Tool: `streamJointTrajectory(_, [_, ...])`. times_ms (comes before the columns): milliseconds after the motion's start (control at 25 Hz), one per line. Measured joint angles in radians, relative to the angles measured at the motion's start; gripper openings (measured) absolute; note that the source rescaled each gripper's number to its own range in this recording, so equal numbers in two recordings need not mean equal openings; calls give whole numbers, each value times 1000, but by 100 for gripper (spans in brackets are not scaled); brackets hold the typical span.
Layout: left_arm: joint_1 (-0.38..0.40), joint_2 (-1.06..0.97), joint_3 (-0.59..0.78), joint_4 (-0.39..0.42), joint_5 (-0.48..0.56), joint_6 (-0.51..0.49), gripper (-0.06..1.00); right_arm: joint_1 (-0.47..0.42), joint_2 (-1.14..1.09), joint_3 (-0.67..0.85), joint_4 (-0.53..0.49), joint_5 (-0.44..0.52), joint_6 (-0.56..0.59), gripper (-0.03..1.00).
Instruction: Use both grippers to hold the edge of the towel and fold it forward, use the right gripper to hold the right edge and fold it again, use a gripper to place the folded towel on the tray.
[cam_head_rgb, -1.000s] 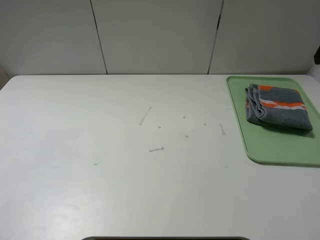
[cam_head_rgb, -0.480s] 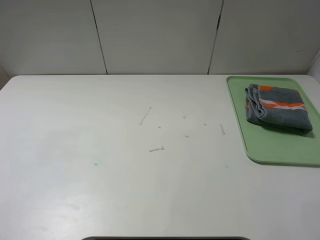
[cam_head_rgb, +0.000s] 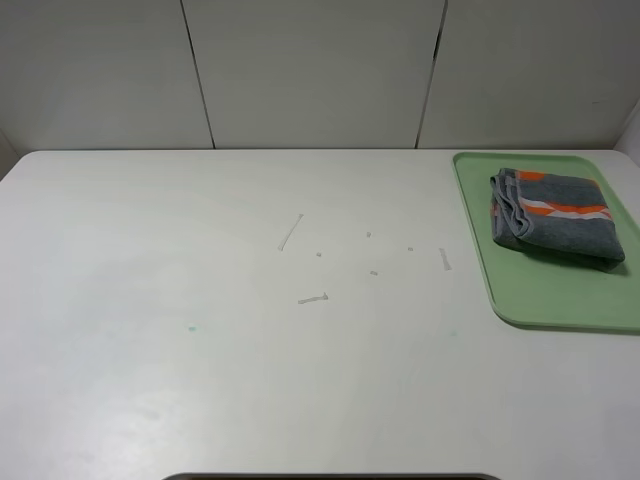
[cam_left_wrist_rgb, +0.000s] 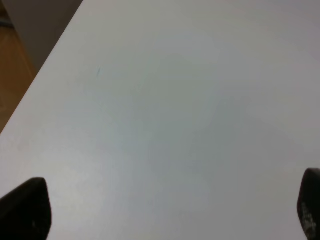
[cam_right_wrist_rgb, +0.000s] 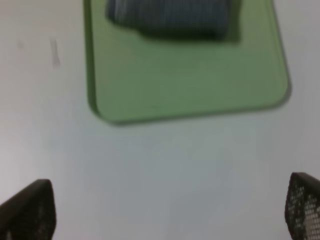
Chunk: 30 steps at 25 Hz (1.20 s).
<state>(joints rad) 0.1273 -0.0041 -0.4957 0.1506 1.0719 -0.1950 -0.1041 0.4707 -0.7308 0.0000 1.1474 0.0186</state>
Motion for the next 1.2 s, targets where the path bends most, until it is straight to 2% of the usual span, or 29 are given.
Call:
streamJointTrajectory(280, [0,0,0,0,0,0,100,0,-294,124,0,-122,0,100])
streamJointTrajectory(520, [0,0,0,0,0,0,100,0,-461,227,0,-131,0,100])
streamJointTrajectory(1200, [1,0,0,0,0,0,100,0,-477,238,0,-129,0,100])
